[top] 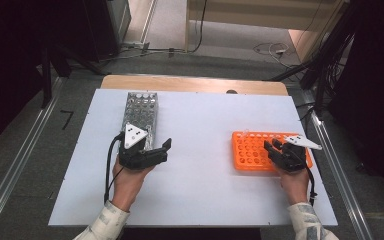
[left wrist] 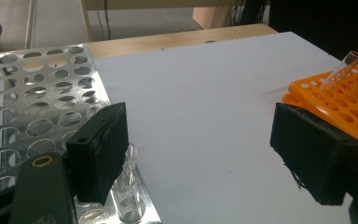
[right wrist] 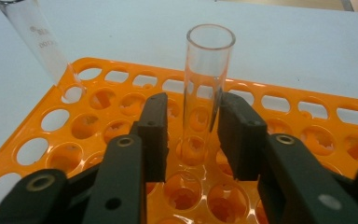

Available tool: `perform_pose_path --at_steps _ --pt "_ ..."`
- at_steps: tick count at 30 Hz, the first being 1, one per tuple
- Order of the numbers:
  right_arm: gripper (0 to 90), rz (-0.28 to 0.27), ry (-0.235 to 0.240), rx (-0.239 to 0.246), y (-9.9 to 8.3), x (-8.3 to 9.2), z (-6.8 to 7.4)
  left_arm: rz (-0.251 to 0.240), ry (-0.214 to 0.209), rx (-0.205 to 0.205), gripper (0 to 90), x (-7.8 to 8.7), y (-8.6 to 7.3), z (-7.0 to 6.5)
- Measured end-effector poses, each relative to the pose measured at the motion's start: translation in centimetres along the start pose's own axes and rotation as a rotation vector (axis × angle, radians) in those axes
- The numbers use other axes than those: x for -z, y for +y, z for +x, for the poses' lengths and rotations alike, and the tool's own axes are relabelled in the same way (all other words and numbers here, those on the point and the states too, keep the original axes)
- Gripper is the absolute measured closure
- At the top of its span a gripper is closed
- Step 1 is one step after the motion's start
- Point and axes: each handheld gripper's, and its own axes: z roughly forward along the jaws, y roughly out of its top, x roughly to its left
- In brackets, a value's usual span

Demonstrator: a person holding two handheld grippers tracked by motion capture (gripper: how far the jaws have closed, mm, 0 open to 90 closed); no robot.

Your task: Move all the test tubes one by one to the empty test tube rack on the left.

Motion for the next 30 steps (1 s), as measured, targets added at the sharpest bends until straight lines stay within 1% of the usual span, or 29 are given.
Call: perform_pose_path --at_steps 3,4,9,14,16,19,24,26,30 --pt "71.0 0.002 -0.009 0.004 0.0 -0.1 0.0 -0.001 -0.001 0.0 18.8 0.0 0.0 0.0" --pt "71.9 0.0 -0.009 0.004 0.0 0.0 0.0 0.0 -0.001 -0.001 18.8 0.0 0.0 0.0" --pt "72.7 -0.028 -0.018 0.017 0.3 0.5 0.2 0.001 -0.001 -0.001 18.8 0.0 0.0 -0.1" --pt "72.7 -0.064 -0.019 0.005 1.2 1.7 0.1 0.001 -0.006 -0.001 18.8 0.0 0.0 -0.1" --pt "72.8 -0.07 -0.03 0.01 1.5 2.3 0.2 0.001 -0.007 -0.001 18.9 0.1 0.0 -0.1" --pt "72.7 -0.084 -0.018 0.005 1.9 3.0 0.2 0.0 -0.008 -0.002 18.9 0.1 0.0 -0.1" --pt "72.8 -0.088 0.006 0.018 2.2 3.8 0.8 0.0 -0.013 -0.003 18.9 0.1 0.0 -0.3" --pt "72.8 -0.085 0.023 0.021 2.3 4.0 1.1 0.001 -0.012 -0.006 18.9 0.1 0.1 -0.3" --pt "72.8 -0.074 0.072 0.025 2.5 4.4 1.9 0.002 -0.019 -0.008 18.9 0.1 0.1 -0.5"
